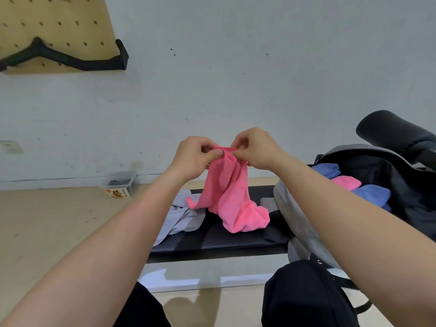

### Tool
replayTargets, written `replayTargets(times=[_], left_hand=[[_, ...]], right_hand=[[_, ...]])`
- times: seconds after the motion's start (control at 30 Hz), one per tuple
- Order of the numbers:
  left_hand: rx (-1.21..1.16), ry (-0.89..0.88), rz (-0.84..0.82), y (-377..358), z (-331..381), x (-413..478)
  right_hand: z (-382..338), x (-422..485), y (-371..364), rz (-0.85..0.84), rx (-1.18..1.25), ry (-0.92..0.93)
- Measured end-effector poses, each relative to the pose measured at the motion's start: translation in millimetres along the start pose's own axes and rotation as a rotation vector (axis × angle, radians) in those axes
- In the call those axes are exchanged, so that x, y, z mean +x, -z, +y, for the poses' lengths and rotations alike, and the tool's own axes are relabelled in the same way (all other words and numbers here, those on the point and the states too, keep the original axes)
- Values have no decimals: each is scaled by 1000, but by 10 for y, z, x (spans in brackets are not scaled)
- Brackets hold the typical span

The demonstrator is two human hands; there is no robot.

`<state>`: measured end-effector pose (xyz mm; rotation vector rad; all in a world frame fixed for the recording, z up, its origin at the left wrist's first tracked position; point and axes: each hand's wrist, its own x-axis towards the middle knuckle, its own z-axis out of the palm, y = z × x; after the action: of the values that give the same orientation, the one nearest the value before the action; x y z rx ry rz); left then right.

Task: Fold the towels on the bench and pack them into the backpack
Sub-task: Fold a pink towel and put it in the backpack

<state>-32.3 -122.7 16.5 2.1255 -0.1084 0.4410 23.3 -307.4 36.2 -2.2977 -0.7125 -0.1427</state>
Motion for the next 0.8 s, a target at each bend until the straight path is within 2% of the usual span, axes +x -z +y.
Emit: replayTargets(times=[0.23, 0.43, 0.6, 0.8], left_hand=[[135, -72, 167, 304, -18, 175], [169, 25, 363, 675, -192, 269], [249, 77, 437, 800, -247, 255], [314, 169, 624, 997, -203, 278]], right_hand=[[224, -75, -114, 3, -129, -11], [397, 3, 30, 17, -157, -110], [368, 154, 174, 18, -341, -113], [333, 264, 394, 61, -435, -191]])
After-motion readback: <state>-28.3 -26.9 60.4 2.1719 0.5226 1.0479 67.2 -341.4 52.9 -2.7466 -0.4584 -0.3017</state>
